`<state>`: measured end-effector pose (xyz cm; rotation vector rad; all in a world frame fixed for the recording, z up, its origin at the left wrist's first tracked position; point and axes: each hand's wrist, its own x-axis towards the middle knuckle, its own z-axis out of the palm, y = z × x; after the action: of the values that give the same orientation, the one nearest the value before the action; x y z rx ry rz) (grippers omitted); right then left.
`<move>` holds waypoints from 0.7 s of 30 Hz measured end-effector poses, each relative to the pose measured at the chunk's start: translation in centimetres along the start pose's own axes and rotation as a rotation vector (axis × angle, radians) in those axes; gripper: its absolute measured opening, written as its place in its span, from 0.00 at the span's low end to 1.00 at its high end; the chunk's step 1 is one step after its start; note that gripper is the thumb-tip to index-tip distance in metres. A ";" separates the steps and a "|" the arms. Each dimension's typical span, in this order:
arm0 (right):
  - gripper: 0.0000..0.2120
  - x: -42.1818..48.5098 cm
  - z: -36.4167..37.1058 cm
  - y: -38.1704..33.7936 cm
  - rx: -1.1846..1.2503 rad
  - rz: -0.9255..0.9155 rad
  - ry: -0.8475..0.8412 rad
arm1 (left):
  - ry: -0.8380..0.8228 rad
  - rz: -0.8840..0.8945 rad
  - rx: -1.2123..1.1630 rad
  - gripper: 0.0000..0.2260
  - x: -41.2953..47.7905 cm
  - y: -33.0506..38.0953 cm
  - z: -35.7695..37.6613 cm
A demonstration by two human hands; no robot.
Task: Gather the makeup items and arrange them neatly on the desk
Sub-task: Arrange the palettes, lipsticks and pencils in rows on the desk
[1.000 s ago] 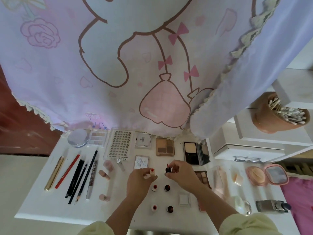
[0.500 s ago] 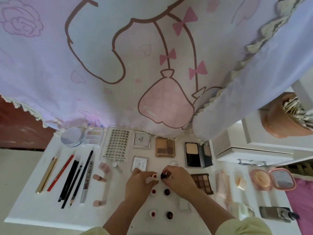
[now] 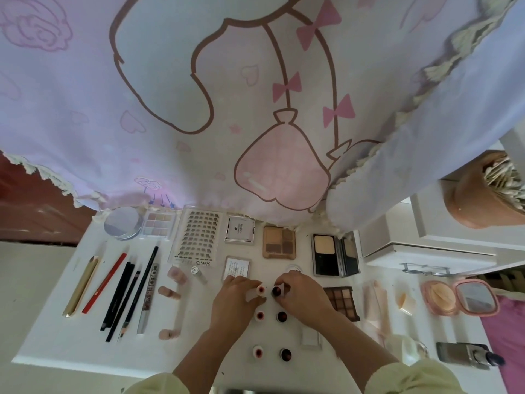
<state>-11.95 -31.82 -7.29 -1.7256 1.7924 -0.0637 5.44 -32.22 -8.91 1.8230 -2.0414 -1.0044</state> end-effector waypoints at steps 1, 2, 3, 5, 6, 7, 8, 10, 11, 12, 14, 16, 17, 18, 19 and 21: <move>0.12 0.0 -0.1 -0.1 0.002 0.000 0.000 | -0.006 0.000 0.003 0.16 0.0 -0.1 0.0; 0.12 -0.1 -0.2 -0.1 0.003 -0.003 -0.001 | -0.012 -0.002 0.006 0.16 -0.1 -0.1 -0.1; 0.12 -0.2 -0.3 -0.1 0.005 -0.005 -0.004 | -0.016 -0.003 0.009 0.16 -0.2 -0.1 -0.2; 0.12 -0.4 -0.5 -0.2 0.008 -0.011 -0.012 | -0.020 0.005 0.017 0.17 -0.3 -0.1 -0.3; 0.12 -0.5 -0.6 -0.1 0.009 -0.016 -0.015 | -0.016 0.014 0.020 0.18 -0.4 -0.2 -0.4; 0.13 -0.6 -0.8 -0.1 0.010 -0.023 -0.019 | -0.008 0.024 0.022 0.19 -0.5 -0.2 -0.5; 0.13 -0.9 -1.0 0.0 0.015 -0.031 -0.020 | 0.007 0.032 0.018 0.20 -0.8 -0.2 -0.6; 0.14 -1.4 -1.5 0.2 0.029 -0.044 -0.016 | 0.054 0.035 -0.001 0.21 -1.4 0.0 -0.9; 0.15 -1.6 -1.7 0.4 0.037 -0.049 -0.008 | 0.081 0.027 -0.012 0.21 -1.8 0.2 -1.0; 0.15 -1.8 -2.0 0.6 0.048 -0.049 0.004 | 0.116 0.020 -0.027 0.21 -2.1 0.6 -1.2; 0.14 -1.9 -2.8 1.0 0.095 -0.030 0.049 | 0.197 0.025 -0.069 0.20 -2.5 1.5 -1.6; 0.12 -1.7 -3.9 1.1 0.162 0.010 0.116 | 0.260 0.044 -0.132 0.21 -2.1 3.1 -2.4; 0.10 -1.3 -4.5 1.1 0.191 0.035 0.149 | 0.267 0.055 -0.161 0.21 -1.6 4.0 -2.9; 0.10 -0.9 -5.0 1.1 0.220 0.063 0.175 | 0.252 0.057 -0.188 0.21 -0.8 5.0 -3.4; 0.10 -0.3 -5.5 1.1 0.243 0.096 0.188 | 0.218 0.038 -0.210 0.20 0.1 6.0 -3.9; 0.10 1.1 -6.2 1.3 0.310 0.163 0.179 | 0.128 -0.054 -0.270 0.19 2.2 7.7 -4.8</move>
<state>-15.94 -35.03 -3.39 -1.3878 1.9282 -0.4161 1.75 -35.91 -1.23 1.7597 -1.6990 -1.0878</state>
